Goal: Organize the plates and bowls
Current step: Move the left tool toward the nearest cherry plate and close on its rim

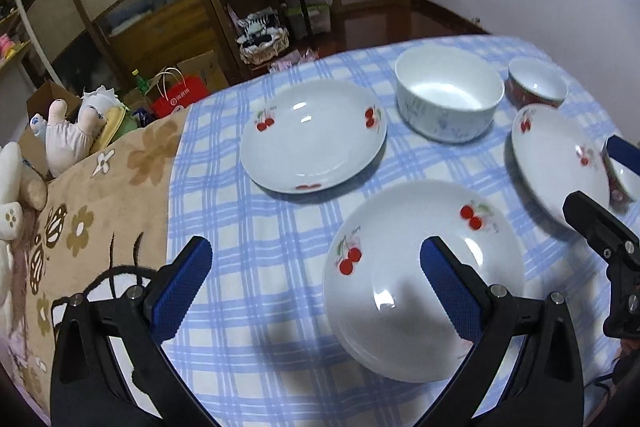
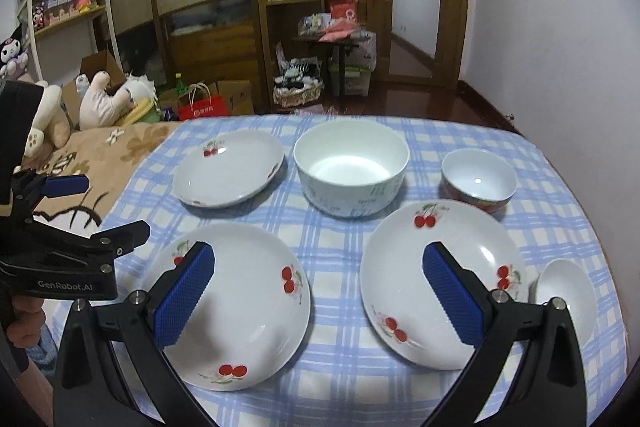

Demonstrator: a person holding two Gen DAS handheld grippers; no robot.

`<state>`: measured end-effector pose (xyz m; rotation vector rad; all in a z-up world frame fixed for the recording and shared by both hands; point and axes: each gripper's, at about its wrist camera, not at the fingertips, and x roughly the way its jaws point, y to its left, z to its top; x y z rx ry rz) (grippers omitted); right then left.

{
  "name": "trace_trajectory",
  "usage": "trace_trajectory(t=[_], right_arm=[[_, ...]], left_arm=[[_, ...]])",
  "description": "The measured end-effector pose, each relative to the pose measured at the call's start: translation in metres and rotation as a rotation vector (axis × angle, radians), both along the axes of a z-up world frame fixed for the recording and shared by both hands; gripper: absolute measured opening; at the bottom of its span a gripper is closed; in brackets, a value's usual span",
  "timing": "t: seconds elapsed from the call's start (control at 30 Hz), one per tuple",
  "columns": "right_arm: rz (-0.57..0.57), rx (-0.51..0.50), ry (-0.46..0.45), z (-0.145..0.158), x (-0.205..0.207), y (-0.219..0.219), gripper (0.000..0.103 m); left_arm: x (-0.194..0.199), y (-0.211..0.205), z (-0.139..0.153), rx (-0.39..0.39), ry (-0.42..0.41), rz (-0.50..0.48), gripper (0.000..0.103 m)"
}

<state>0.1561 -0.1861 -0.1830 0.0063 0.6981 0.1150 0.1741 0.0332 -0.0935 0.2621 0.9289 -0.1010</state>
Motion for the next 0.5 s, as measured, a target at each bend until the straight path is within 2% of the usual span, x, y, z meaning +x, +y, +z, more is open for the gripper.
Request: trace_trajectory(t=[0.33, 0.5], right_arm=[[0.008, 0.031, 0.06, -0.029, 0.007, 0.004, 0.103], [0.019, 0.04, 0.085, -0.04, 0.008, 0.007, 0.102]], left_arm=[[0.01, 0.001, -0.027, -0.024, 0.084, -0.002, 0.102], [0.012, -0.007, -0.046, 0.003, 0.136, -0.025, 0.102]])
